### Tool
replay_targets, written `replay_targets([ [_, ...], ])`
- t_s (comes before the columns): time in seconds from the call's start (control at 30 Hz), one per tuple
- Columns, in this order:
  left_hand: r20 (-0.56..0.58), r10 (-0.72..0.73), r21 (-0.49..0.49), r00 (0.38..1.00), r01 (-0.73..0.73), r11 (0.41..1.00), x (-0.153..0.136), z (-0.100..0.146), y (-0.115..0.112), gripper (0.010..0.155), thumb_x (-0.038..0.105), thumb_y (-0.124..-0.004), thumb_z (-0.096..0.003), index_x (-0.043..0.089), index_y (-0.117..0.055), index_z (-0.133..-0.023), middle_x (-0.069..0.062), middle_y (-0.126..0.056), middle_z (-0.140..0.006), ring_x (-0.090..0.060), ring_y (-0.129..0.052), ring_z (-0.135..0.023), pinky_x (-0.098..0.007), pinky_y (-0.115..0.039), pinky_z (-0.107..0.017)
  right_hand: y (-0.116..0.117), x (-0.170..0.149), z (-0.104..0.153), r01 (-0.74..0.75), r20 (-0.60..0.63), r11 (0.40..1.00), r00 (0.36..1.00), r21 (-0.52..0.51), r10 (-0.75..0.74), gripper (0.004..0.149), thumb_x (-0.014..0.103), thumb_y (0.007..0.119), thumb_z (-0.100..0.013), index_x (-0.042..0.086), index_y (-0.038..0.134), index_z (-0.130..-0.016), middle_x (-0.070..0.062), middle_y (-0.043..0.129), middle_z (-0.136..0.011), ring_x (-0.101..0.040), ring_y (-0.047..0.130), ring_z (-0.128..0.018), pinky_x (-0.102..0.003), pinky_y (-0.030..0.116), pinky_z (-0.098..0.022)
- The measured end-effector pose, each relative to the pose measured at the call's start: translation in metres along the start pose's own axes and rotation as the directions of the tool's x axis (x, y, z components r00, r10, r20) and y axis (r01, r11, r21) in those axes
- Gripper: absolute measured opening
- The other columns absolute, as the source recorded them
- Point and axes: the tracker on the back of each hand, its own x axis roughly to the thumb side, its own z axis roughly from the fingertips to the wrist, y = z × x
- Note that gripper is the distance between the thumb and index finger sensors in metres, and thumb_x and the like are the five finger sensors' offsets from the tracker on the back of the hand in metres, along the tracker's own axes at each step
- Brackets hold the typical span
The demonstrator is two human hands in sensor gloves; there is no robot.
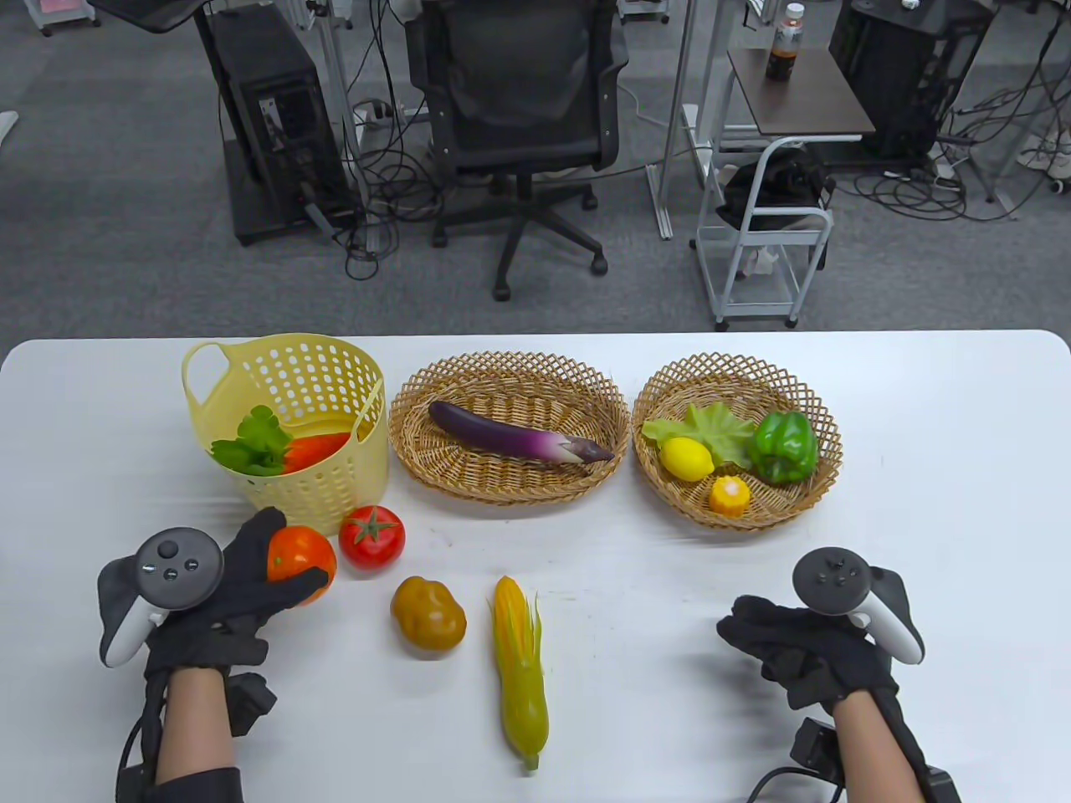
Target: Place 10 objects into 3 containers
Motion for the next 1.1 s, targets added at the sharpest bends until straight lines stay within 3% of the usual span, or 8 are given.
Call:
replay_targets([
  [0.17, 0.048, 0.068, 0.165, 0.996, -0.075, 0.983, 0.025, -0.020, 0.015, 0.099, 0.071, -0.075, -0.0471, 0.011, -0.038, -0.117, -0.024, -0.062, -0.112, -0.041, -0.084, -0.093, -0.024, -0.085, -0.039, 0.000, -0.001, 0.000, 0.004, -0.001, 1.000, 1.000, -0.002, -0.004, 0.073, 0.052, 0.063, -0.061, 0.001, 0.049, -0.112, -0.035, 0.067, -0.102, -0.049, 0.084, -0.071, -0.053, 0.075, -0.052],
  [0.5, -0.182, 0.075, 0.320, 0.980, -0.013, 0.947, 0.027, -0.060, 0.014, 0.099, 0.072, -0.069, -0.0521, 0.010, -0.030, -0.117, -0.024, -0.056, -0.113, -0.041, -0.082, -0.094, -0.018, -0.086, -0.038, 0.000, -0.001, -0.001, -0.002, -0.008, 1.000, 1.000, 0.002, 0.002, 0.074, 0.052, 0.063, -0.061, 0.001, 0.049, -0.112, -0.036, 0.067, -0.102, -0.049, 0.084, -0.071, -0.054, 0.075, -0.052],
  [0.8, -0.269, 0.103, 0.305, 0.958, -0.017, 0.952, 0.021, -0.066, 0.016, 0.097, 0.068, -0.067, -0.0572, 0.007, -0.022, -0.118, -0.029, -0.035, -0.117, -0.046, -0.073, -0.099, -0.024, -0.088, -0.042, 0.002, -0.002, -0.002, 0.007, -0.009, 1.000, 1.000, 0.025, -0.007, 0.073, 0.052, 0.061, -0.062, 0.001, 0.049, -0.113, -0.036, 0.067, -0.103, -0.049, 0.084, -0.071, -0.054, 0.075, -0.052],
  [1.1, -0.217, 0.097, 0.324, 0.971, -0.022, 0.946, 0.023, -0.059, 0.018, 0.096, 0.067, -0.068, -0.0566, 0.007, -0.024, -0.118, -0.028, -0.038, -0.117, -0.046, -0.073, -0.099, -0.027, -0.088, -0.042, 0.002, -0.001, -0.002, 0.005, -0.017, 1.000, 1.000, 0.022, -0.005, 0.073, 0.052, 0.060, -0.062, 0.001, 0.048, -0.113, -0.036, 0.066, -0.103, -0.049, 0.084, -0.071, -0.054, 0.075, -0.052],
])
